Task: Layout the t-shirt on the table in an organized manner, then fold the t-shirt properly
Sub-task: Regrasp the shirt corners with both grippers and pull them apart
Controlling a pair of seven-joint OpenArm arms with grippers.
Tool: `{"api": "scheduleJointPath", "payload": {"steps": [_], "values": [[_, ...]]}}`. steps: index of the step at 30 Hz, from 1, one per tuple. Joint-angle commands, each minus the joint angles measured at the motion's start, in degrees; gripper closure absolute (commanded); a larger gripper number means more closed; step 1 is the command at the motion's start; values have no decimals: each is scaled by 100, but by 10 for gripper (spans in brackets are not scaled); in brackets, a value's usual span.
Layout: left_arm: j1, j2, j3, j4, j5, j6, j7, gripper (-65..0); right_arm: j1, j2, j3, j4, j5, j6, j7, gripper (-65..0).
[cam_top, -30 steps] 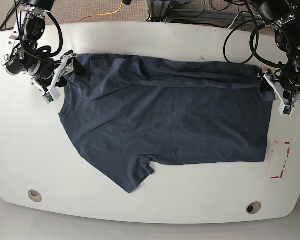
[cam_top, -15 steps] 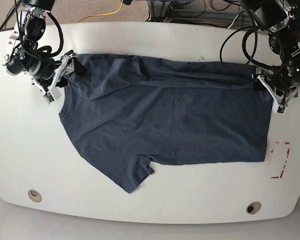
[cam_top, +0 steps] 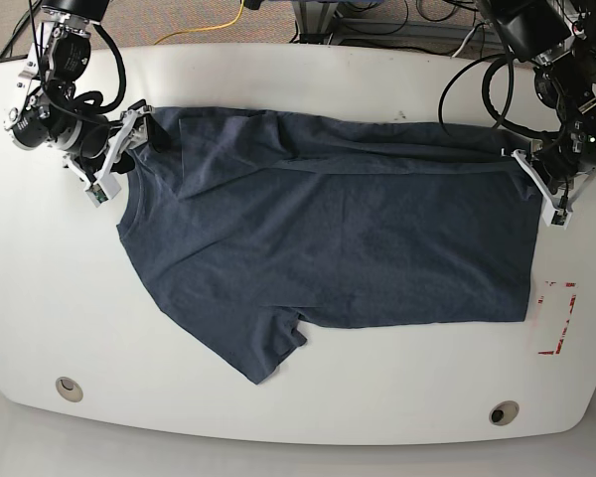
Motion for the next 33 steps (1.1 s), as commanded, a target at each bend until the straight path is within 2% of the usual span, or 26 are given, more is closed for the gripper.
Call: {"api": "scheduleJointPath", "payload": {"steps": [1, 12, 19, 23, 29, 33], "values": [[-97, -72, -31, 95, -31, 20, -76, 0, 52, 93, 31, 86, 119, 8, 92, -445], [-106, -28, -189, 983, -31, 20, -15, 0, 52, 32, 40, 86, 119, 8, 92, -445], [-484, 42, -242, 965, -5, 46, 152, 0, 52, -65, 40, 86, 102, 8, 92, -445], [-528, 59, -207, 965, 145, 354, 108, 0, 52, -82, 40, 86, 102, 8, 92, -445], [-809, 59, -207, 763, 198, 600, 3, 0, 52, -91, 40, 86, 111, 8, 92, -445], [-827, -20, -207, 473, 198, 952, -24, 0, 52, -91, 40, 86, 128, 8, 92, -445]]}}
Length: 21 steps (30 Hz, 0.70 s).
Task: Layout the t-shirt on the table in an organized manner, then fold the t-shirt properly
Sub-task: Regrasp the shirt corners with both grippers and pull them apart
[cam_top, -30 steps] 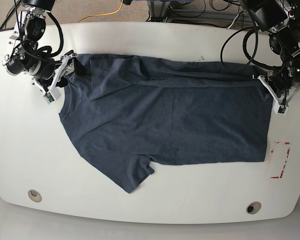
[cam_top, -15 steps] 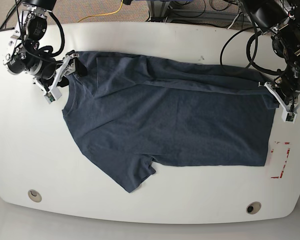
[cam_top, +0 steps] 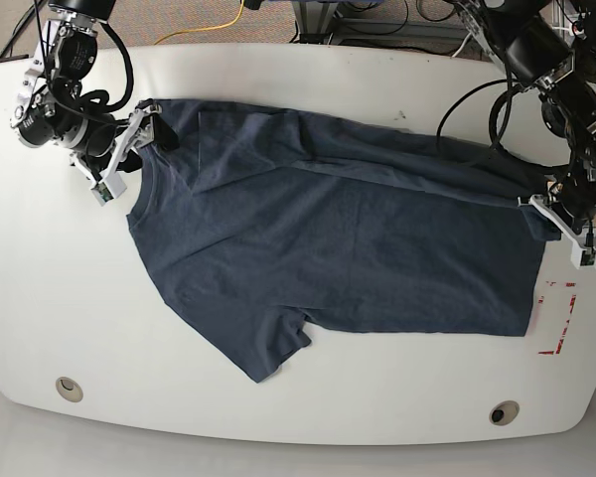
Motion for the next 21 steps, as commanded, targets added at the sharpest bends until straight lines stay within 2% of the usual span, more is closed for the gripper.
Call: {"api": "scheduleJointPath", "payload": {"steps": [1, 5, 10, 19, 21], "values": [[-51, -177, -14, -67, -17, 220, -85, 0, 52, 97, 38, 86, 115, 10, 92, -445], [-104, -283, -6, -313, -17, 510, -349, 0, 52, 97, 38, 86, 115, 10, 92, -445], [-157, -353, -14, -665, -17, 659, -533, 0, 43, 97, 38, 86, 124, 10, 92, -445], [-535, -476, -6, -1254, -17, 677, -542, 0, 34, -18, 38, 121, 124, 10, 92, -445], [-596, -546, 3, -1333, -17, 668, -524, -61, 17, -18, 38, 121, 124, 10, 92, -450]]}}
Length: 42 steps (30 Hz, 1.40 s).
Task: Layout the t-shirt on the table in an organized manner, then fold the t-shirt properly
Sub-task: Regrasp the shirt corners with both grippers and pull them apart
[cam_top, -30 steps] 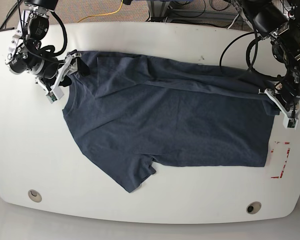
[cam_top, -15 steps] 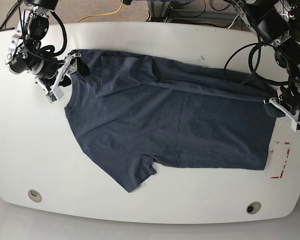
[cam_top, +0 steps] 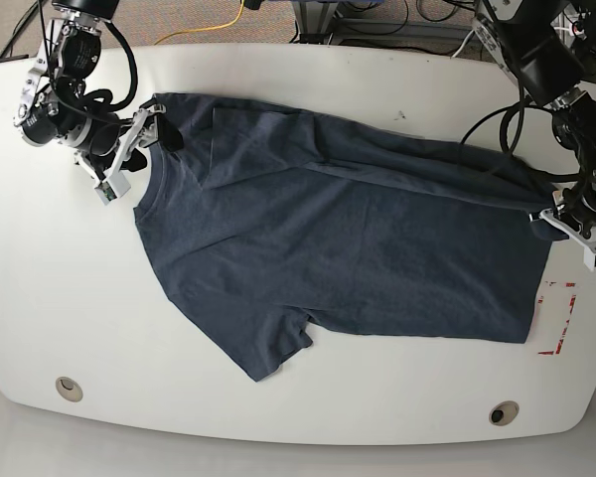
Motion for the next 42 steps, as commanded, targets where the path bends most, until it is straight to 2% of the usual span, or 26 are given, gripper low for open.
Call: {"api": "scheduleJointPath", "payload": {"steps": [1, 4, 5, 8, 10, 17, 22, 28, 33, 42], "values": [[-183, -177, 41, 9, -45, -16, -105, -103, 21, 101, 33, 127, 122, 8, 92, -450], [-192, -195, 216, 18, -45, -7, -105, -271, -23, 92, 42, 268, 78, 8, 92, -452], [-192, -212, 260, 35, -45, 2, -105, -349, -76, 92, 42, 321, 78, 8, 92, -452], [-227, -274, 260, 114, -45, 2, -105, -501, -164, 92, 42, 488, 78, 8, 101, -452], [-209, -300, 260, 176, -45, 2, -105, -546, -190, 92, 104, 549, 69, 8, 101, -452], [-218, -476, 269, 448, -89, -25, -105, -537, -269, 92, 359, 541, 7, 8, 101, -453], [-183, -634, 252, 747, -106, -42, -105, -537, -260, -40, 359, 532, -608, 8, 136, -453], [-78, -678, 234, 1204, -106, -482, -105, -536, -269, -260, 350, 523, -1390, 8, 470, -455], [221, -678, 252, 1574, -98, -851, -131, -536, -278, -365, 227, 435, -1584, 8, 558, -455], [547, -678, 252, 1960, -98, -1001, -131, -536, -366, -471, 148, -75, -1575, 8, 839, -455]]}}
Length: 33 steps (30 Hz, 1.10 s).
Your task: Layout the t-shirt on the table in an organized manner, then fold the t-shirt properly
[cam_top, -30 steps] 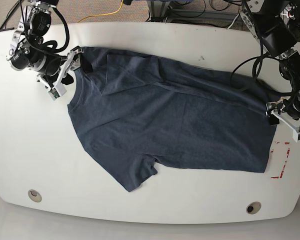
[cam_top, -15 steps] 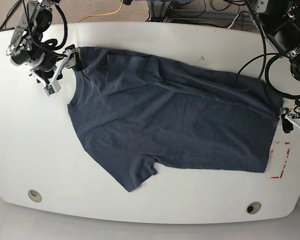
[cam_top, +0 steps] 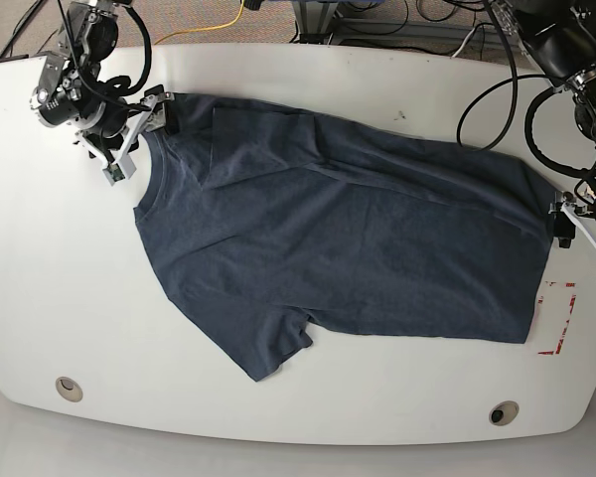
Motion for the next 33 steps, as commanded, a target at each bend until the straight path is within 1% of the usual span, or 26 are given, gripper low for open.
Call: {"api": "scheduleJointPath", "payload": {"steps": [1, 7, 11, 15, 18, 22, 23, 24, 25, 26, 29, 33], "values": [[-15, -119, -19, 164, -19, 14, -127, -536, -45, 25, 36, -73, 58, 10, 227, -455], [11, -145, -37, 146, -19, 14, -127, -535, -62, 34, 27, -381, 49, 10, 359, -453], [55, -286, -46, 111, -19, 14, -136, -535, -89, 43, 27, -592, 49, 10, 605, -447], [64, -286, -134, 111, -19, 14, -136, -535, -150, 60, 27, -767, 49, 10, 781, -434], [64, -286, -187, 58, -19, 14, -136, -535, -159, 60, 27, -838, 40, 10, 808, -360], [55, -286, -187, -293, -19, 5, -197, -535, -159, 43, 27, -838, 40, 10, 808, -168], [55, -286, -187, -337, -19, 5, -232, -535, -159, 43, 27, -838, 40, 10, 808, -147], [55, -286, -187, -460, -19, 5, -347, -535, -159, 43, 27, -847, 40, 10, 808, -97], [64, -277, -178, -566, -19, 5, -470, -535, -159, 43, 27, -847, 40, 10, 808, -68], [73, -268, -178, -654, -19, 5, -566, -535, -159, 43, 27, -847, 40, 10, 808, -59], [82, -259, -178, -1049, -19, 5, -900, -535, -159, 43, 27, -847, 40, 10, 808, -57], [55, -259, -169, -1629, -28, 5, -1032, -535, -159, 43, 27, -847, 40, 10, 808, -57]]}}
